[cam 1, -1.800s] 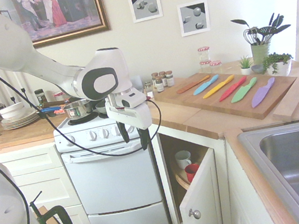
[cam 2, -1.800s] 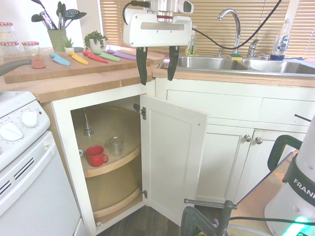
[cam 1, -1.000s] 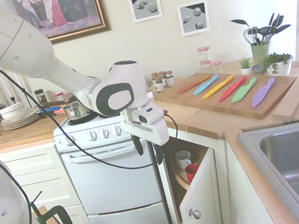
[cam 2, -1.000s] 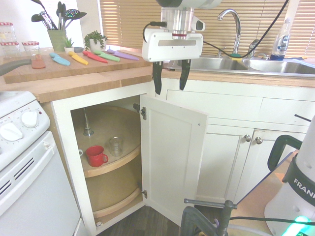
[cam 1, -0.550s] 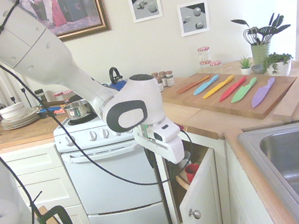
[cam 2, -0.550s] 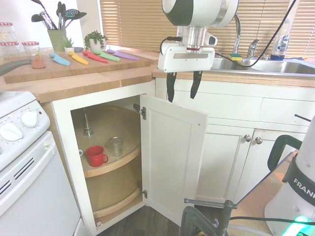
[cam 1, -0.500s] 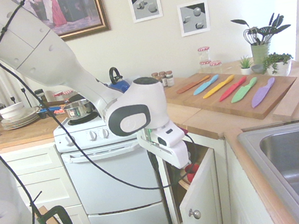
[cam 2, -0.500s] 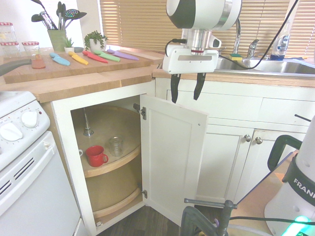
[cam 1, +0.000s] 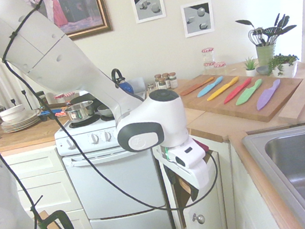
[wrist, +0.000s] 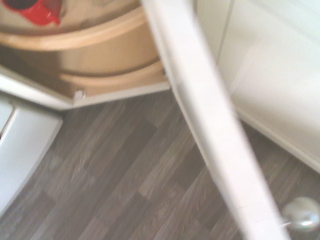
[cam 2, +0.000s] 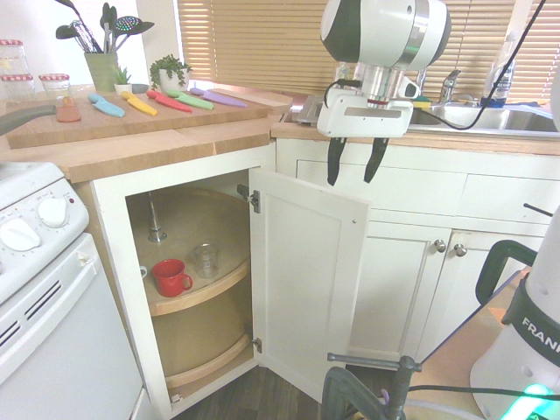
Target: Close the cabinet
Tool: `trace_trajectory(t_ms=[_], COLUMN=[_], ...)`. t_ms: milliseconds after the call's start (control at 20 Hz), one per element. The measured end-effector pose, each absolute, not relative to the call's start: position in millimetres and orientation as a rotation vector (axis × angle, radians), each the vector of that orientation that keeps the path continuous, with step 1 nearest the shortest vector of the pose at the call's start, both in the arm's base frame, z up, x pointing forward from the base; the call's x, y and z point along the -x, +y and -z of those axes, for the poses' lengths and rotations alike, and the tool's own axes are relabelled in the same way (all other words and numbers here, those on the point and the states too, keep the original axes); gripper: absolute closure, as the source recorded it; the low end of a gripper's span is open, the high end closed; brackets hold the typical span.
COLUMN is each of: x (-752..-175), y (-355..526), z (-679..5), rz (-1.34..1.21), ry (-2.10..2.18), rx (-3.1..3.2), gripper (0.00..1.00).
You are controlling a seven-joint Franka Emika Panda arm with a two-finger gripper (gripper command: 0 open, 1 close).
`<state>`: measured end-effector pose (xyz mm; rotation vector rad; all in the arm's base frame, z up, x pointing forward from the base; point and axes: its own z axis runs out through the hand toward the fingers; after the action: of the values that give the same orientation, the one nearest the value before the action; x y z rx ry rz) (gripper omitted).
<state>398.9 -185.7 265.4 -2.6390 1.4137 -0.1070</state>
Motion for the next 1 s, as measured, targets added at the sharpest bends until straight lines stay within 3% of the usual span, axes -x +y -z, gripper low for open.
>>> trace_trajectory(t_ms=[1000], x=[-430], y=[-254], z=[-221], rz=[0.221], ry=[1.341], rx=[2.583], gripper=[0.00])
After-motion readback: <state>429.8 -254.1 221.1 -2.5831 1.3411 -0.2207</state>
